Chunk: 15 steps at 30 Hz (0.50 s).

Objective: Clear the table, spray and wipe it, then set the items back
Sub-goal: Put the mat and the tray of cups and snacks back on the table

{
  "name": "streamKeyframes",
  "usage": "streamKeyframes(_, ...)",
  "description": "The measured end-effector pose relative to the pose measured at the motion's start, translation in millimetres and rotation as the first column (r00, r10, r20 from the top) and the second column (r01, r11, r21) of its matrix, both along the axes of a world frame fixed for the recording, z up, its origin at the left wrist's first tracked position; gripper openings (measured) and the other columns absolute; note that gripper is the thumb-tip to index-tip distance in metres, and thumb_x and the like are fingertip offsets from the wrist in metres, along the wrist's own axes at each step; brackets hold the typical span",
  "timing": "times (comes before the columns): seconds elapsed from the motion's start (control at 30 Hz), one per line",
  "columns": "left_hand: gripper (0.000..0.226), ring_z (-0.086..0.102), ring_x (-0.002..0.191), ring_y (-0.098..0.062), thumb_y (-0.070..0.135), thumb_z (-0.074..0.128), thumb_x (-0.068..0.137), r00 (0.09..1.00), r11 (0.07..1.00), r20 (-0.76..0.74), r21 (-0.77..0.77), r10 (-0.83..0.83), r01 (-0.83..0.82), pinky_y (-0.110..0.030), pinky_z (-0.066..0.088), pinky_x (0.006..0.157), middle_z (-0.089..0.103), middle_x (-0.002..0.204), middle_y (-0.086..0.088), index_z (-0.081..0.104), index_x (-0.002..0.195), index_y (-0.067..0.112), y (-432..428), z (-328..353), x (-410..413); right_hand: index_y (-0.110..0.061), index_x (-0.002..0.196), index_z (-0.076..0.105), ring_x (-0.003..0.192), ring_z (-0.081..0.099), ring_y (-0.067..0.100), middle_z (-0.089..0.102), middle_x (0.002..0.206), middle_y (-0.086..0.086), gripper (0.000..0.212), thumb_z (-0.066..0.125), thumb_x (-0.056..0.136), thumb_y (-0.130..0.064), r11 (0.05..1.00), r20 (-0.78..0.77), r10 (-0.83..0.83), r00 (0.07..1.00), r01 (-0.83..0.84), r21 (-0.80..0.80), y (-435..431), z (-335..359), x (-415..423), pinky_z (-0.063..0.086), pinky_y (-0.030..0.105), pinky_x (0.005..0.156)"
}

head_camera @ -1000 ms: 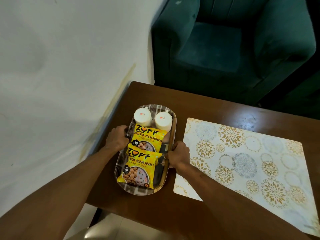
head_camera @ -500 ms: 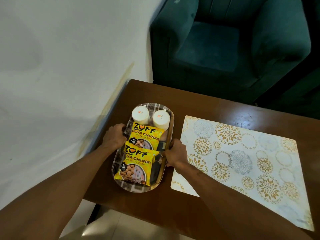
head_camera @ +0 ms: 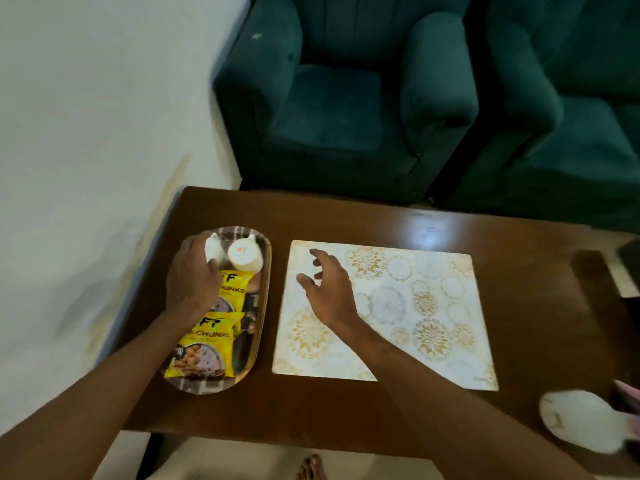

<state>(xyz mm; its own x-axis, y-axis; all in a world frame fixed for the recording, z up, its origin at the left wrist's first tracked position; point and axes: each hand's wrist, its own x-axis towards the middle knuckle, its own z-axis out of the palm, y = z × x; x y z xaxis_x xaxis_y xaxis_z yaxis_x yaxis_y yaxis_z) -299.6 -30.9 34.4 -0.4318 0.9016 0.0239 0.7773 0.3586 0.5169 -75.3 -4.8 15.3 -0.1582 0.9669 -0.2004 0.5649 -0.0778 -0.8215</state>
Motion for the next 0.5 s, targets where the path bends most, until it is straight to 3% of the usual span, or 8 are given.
streamKeyframes(0.17,0.068,0.04,0.14,-0.036,0.002,0.06,0.092,0.974,0.954,0.067,0.226,-0.217,0.197,-0.051,0.038,0.114,0.034,0.157,-0.014,0.032,0.153,0.012,22,49,141,-0.026,0.155,0.029,0.132,0.048,0.02,0.036,0.157,0.0,0.066,0.061,0.098,-0.032,0.983,0.0,-0.086,0.996,0.085,0.161,-3,63,122,0.051,0.043,0.1)
streamKeyframes(0.27,0.076,0.026,0.151,-0.028,0.009,0.063,0.093,0.944,0.922,0.107,0.272,-0.313,0.275,-0.044,0.029,0.12,0.023,0.164,-0.011,0.024,0.158,0.016,27,70,240,-0.029,0.158,0.02,0.14,0.04,0.021,0.03,0.161,0.0,0.072,0.058,0.097,-0.038,0.966,0.06,-0.144,0.988,0.128,0.223,-7,95,201,0.042,0.037,0.108)
streamKeyframes(0.37,0.078,0.025,0.151,-0.025,0.017,0.065,0.094,0.903,0.885,0.14,0.307,-0.407,0.351,-0.043,0.03,0.118,0.02,0.166,-0.005,0.02,0.158,0.021,21,84,332,-0.031,0.158,0.013,0.148,0.025,0.021,0.02,0.165,-0.001,0.074,0.056,0.099,-0.037,0.953,0.127,-0.195,0.973,0.157,0.259,-12,120,279,0.027,0.04,0.115)
streamKeyframes(0.5,0.081,0.028,0.15,-0.024,0.017,0.068,0.093,0.841,0.858,0.216,0.274,-0.496,0.436,-0.037,0.031,0.115,0.023,0.165,-0.003,0.021,0.158,0.023,-2,88,442,-0.028,0.159,0.012,0.148,0.025,0.02,0.021,0.163,0.002,0.076,0.058,0.098,-0.032,0.925,0.192,-0.279,0.941,0.209,0.318,-27,139,395,0.024,0.03,0.109)
